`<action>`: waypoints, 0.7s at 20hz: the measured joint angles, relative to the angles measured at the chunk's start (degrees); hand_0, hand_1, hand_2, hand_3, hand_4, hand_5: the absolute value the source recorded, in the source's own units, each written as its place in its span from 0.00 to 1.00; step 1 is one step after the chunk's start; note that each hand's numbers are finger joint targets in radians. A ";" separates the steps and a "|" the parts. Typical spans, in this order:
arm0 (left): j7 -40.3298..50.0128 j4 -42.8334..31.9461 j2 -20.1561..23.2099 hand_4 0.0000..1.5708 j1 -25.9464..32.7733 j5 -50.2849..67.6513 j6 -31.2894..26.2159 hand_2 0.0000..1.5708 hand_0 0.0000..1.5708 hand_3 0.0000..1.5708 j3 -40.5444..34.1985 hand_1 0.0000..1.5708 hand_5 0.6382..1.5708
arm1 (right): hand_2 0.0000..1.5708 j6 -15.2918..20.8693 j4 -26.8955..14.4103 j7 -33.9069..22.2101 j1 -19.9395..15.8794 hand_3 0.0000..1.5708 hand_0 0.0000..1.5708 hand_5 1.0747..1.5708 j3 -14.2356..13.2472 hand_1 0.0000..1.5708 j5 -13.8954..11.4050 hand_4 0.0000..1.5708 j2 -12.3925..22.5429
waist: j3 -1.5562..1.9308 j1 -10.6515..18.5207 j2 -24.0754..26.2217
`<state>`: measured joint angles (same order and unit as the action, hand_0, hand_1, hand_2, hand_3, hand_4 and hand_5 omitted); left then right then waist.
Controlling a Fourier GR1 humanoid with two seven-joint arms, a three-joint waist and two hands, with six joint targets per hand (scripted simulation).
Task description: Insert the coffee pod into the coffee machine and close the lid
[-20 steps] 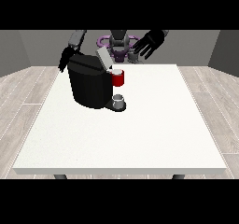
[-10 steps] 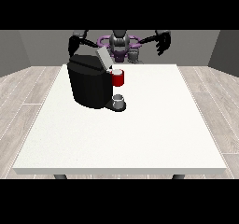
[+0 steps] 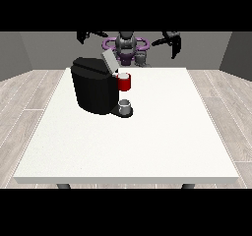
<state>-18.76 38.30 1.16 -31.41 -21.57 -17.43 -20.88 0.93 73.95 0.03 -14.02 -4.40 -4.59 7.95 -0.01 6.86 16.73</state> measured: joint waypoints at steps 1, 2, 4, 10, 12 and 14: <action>0.55 1.13 -0.21 0.27 0.35 0.76 -0.45 0.00 0.00 0.00 0.09 0.00 1.00 | 0.00 0.09 -0.01 -0.19 -0.87 0.00 0.00 1.00 -0.25 0.00 -0.18 0.00 0.44 | 0.01 0.57 -0.51; 0.58 2.59 -0.31 0.29 0.75 1.25 -0.50 0.00 0.00 0.00 0.39 0.00 1.00 | 0.00 -0.05 -0.06 -0.45 -1.96 0.00 0.00 1.00 -0.85 0.00 0.18 0.00 0.88 | 0.01 0.79 -1.52; 1.67 4.65 -0.49 0.25 2.10 2.45 -0.97 0.00 0.00 0.00 1.60 0.00 1.00 | 0.00 0.34 -0.73 -2.37 -4.00 0.00 0.00 1.00 -1.93 0.00 0.70 0.00 1.32 | 0.01 1.85 -1.94; 3.15 11.47 -0.99 0.24 4.64 6.43 -0.64 0.00 0.00 0.00 6.33 0.00 1.00 | 0.00 -0.52 -5.24 -4.45 -9.71 0.00 0.00 1.00 -5.96 0.00 4.20 0.12 2.92 | 0.03 4.79 -5.42; 4.81 13.83 -1.06 0.23 5.28 8.01 -0.28 0.00 0.00 0.00 7.92 0.00 1.00 | 0.00 -1.13 -6.96 -5.41 -10.93 0.00 0.00 1.00 -7.12 0.00 5.68 0.08 3.22 | 0.02 5.38 -5.92; 5.72 16.60 -0.99 0.23 6.38 8.59 -0.61 0.00 0.00 0.00 8.49 0.00 1.00 | 0.00 -1.87 -8.25 -5.46 -11.62 0.00 0.00 1.00 -8.23 0.00 7.15 0.11 3.56 | 0.02 5.73 -6.92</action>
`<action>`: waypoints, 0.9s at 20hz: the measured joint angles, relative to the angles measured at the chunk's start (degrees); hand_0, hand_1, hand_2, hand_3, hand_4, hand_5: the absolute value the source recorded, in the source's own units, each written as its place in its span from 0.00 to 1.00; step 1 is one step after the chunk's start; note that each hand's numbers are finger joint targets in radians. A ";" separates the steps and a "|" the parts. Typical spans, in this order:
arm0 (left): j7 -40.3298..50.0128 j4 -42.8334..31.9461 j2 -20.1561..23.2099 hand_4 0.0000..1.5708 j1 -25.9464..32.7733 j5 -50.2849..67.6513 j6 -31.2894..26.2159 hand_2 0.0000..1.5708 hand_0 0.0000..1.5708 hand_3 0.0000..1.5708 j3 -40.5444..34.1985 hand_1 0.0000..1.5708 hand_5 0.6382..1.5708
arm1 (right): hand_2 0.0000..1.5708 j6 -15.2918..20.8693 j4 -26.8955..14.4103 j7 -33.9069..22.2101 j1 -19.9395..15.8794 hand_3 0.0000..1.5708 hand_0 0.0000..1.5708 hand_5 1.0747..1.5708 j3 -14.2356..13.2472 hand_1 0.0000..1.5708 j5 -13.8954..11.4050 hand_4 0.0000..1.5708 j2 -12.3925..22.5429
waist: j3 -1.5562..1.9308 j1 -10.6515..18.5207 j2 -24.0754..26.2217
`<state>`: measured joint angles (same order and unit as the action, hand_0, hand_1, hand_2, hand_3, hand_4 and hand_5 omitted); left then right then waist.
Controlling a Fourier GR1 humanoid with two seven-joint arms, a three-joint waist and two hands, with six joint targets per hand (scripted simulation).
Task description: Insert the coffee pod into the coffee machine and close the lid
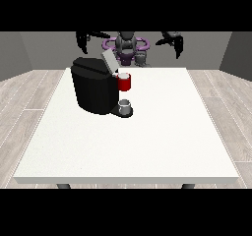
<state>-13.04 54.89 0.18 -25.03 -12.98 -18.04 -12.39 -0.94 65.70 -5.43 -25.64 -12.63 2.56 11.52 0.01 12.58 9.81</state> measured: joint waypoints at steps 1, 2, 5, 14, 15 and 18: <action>0.97 1.35 -0.02 0.22 0.38 0.88 0.76 0.00 0.00 0.00 0.88 0.00 1.00 | 0.00 0.03 -0.73 -0.45 -0.69 0.00 0.00 1.00 -0.01 0.00 0.24 0.11 -0.15 | 0.01 -0.13 -0.35; 1.74 2.89 -0.06 0.22 0.70 1.52 1.06 0.00 0.00 0.00 1.63 0.00 1.00 | 0.00 0.07 -1.63 -0.15 -1.26 0.00 0.00 1.00 -0.24 0.00 0.38 0.09 -0.05 | 0.01 0.07 -1.07; 3.66 7.82 -0.03 0.17 3.14 2.57 1.99 0.00 0.00 0.00 3.37 0.00 1.00 | 0.00 -0.70 -3.43 0.49 -2.14 0.00 0.00 1.00 -0.57 0.00 1.19 0.00 0.27 | 0.02 -0.18 -2.35; 6.82 18.20 2.03 0.24 6.99 5.84 0.75 0.00 0.00 0.00 3.92 0.00 1.00 | 0.00 0.60 -6.47 0.91 -7.48 0.00 0.00 1.00 2.35 0.00 -0.39 0.00 -1.52 | 0.00 -0.94 -7.20; 6.85 19.05 1.80 0.24 7.23 5.80 1.31 0.00 0.00 0.00 4.16 0.00 1.00 | 0.00 0.55 -6.95 1.36 -8.42 0.00 0.00 1.00 2.43 0.00 -0.53 0.00 -1.36 | 0.01 -1.04 -8.07; 7.73 21.55 1.84 0.24 8.54 6.12 2.55 0.00 0.00 0.00 4.31 0.00 1.00 | 0.00 0.26 -7.16 2.25 -9.24 0.00 0.00 1.00 3.60 0.00 -0.89 0.00 -2.13 | -0.11 -2.16 -8.68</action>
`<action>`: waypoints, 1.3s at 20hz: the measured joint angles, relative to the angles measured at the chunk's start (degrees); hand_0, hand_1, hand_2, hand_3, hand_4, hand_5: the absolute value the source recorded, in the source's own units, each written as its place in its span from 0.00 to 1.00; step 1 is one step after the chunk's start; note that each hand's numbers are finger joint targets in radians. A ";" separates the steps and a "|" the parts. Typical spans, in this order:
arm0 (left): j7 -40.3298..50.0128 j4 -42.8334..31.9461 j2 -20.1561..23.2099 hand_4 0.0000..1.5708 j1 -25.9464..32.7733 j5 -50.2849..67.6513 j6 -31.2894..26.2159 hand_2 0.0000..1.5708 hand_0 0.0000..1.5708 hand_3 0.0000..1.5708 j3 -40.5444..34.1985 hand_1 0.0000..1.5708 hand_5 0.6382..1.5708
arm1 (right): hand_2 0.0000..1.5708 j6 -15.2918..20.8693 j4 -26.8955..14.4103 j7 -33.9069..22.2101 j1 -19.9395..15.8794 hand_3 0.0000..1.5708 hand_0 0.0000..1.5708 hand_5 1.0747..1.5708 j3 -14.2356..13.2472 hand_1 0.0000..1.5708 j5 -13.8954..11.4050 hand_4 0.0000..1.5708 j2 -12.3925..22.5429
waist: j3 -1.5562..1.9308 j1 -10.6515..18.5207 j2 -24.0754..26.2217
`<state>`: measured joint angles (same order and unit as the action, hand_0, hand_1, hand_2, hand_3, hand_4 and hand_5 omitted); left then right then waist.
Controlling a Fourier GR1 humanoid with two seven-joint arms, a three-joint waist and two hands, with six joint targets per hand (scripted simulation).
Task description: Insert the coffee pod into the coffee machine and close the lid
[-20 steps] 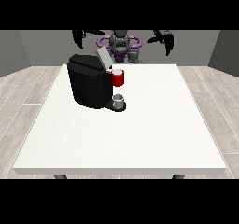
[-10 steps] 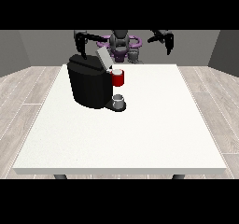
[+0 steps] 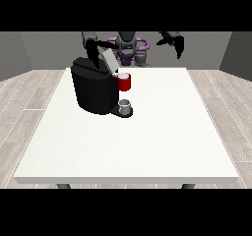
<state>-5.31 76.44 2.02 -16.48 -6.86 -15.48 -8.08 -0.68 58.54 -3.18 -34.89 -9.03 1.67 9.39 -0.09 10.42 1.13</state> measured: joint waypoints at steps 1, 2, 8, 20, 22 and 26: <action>0.04 0.79 0.26 0.23 0.47 0.10 0.23 0.00 0.00 0.00 -0.02 0.00 1.00 | 0.00 -0.40 -0.11 0.38 -0.26 0.00 0.00 1.00 0.31 0.00 -0.12 0.05 0.06 | -0.03 -0.32 -0.26; -0.27 0.83 0.75 0.21 0.66 0.25 0.37 0.00 0.00 0.00 -0.36 0.00 1.00 | 0.00 -0.67 -0.06 0.15 -0.96 0.00 0.00 1.00 0.67 0.00 -0.19 0.00 0.01 | -0.01 -0.77 -0.78; -0.13 3.06 2.22 0.22 2.02 0.71 0.80 0.00 0.00 0.00 -0.48 0.00 1.00 | 0.00 -0.17 -1.13 -0.61 -4.75 0.00 0.00 1.00 1.58 0.00 -0.94 0.08 -0.38 | 0.07 -0.96 -2.68; 0.40 4.05 2.32 0.25 1.74 0.06 1.83 0.00 0.00 0.00 0.90 0.00 1.00 | 0.00 1.33 -1.88 -5.25 -10.38 0.00 0.00 1.00 3.20 0.00 -3.67 0.00 0.75 | 0.66 -0.14 -5.54; 0.58 4.77 2.14 0.21 1.77 0.05 1.50 0.00 0.00 0.00 1.57 0.00 1.00 | 0.00 1.77 -1.78 -5.95 -10.78 0.00 0.00 1.00 2.65 0.00 -3.73 0.00 1.43 | 0.73 0.89 -5.91; -0.10 4.48 1.93 0.21 0.91 -0.70 1.60 0.00 0.00 0.00 2.48 0.00 1.00 | 0.00 3.48 0.17 -8.23 -11.48 0.00 0.00 1.00 3.44 0.00 -5.80 0.06 2.56 | 0.97 1.98 -7.40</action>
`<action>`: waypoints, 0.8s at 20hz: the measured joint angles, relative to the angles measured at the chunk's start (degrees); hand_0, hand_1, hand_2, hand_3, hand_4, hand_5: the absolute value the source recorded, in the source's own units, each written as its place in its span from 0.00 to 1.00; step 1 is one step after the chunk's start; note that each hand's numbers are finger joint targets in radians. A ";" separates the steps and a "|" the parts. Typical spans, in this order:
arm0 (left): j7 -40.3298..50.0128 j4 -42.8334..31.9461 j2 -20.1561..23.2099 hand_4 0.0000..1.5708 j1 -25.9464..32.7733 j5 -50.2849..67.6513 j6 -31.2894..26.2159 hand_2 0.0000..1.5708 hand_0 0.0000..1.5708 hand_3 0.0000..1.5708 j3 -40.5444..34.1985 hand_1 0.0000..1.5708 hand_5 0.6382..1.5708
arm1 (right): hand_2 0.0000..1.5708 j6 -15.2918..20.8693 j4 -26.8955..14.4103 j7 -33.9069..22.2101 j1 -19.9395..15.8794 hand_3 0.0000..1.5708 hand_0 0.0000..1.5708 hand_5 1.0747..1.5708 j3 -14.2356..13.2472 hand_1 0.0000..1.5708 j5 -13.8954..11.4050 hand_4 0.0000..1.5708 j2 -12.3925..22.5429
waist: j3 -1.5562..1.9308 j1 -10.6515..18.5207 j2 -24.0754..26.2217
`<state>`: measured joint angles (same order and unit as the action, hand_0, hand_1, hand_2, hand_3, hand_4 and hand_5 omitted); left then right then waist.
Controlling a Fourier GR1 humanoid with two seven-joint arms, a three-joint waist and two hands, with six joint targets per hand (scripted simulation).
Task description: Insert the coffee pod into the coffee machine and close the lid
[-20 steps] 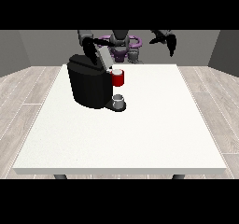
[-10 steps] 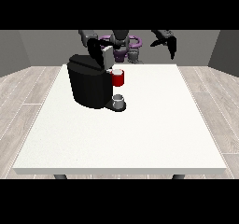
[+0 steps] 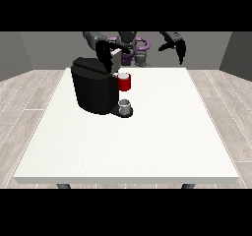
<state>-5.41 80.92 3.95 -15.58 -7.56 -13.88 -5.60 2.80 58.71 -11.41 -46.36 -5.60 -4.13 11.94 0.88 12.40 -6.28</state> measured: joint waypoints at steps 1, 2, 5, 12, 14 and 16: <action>-0.13 0.17 -0.09 0.21 0.12 -0.24 -0.15 0.00 0.00 0.00 0.47 0.00 1.00 | 0.00 0.12 0.19 -0.54 -0.15 0.00 0.00 1.00 -0.04 0.00 -0.41 0.05 0.69 | 0.09 0.63 -0.23; -0.15 0.08 -0.17 0.21 -0.16 -0.29 -0.18 0.00 0.00 0.00 0.63 0.00 1.00 | 0.00 0.71 0.73 -1.12 -0.22 0.00 0.00 1.00 0.24 0.00 -1.22 0.13 1.06 | 0.14 1.04 -0.58; 0.17 0.42 -0.12 0.25 -1.14 -0.15 -1.07 0.00 0.00 0.00 1.37 0.00 1.00 | 0.00 1.09 0.76 -3.68 -1.61 0.00 0.00 1.00 0.08 0.00 -2.69 0.17 3.18 | 0.47 3.11 -1.25; -0.79 0.15 -0.35 0.24 -3.93 0.32 -2.24 0.00 0.00 0.00 2.19 0.00 1.00 | 0.00 1.46 5.11 -11.71 -2.77 0.00 0.00 1.00 -0.82 0.00 -4.13 0.09 6.46 | 0.97 6.42 -3.73; -0.65 0.22 -0.40 0.27 -5.01 0.29 -2.28 0.00 0.00 0.00 2.37 0.00 1.00 | 0.00 1.00 6.59 -13.74 -2.82 0.00 0.00 1.00 -1.08 0.00 -4.38 0.00 7.63 | 1.10 7.41 -4.52; -0.68 0.09 -0.36 0.27 -6.09 0.41 -2.54 0.00 0.00 0.00 2.48 0.00 1.00 | 0.00 0.92 8.18 -15.97 -2.96 0.00 0.00 1.00 -1.44 0.00 -4.80 0.00 8.75 | 1.30 8.42 -5.35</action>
<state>-6.09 81.01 3.58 -21.67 -7.15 -16.43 -3.13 3.72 66.89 -27.38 -49.32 -7.03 -8.93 20.70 2.18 20.82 -11.63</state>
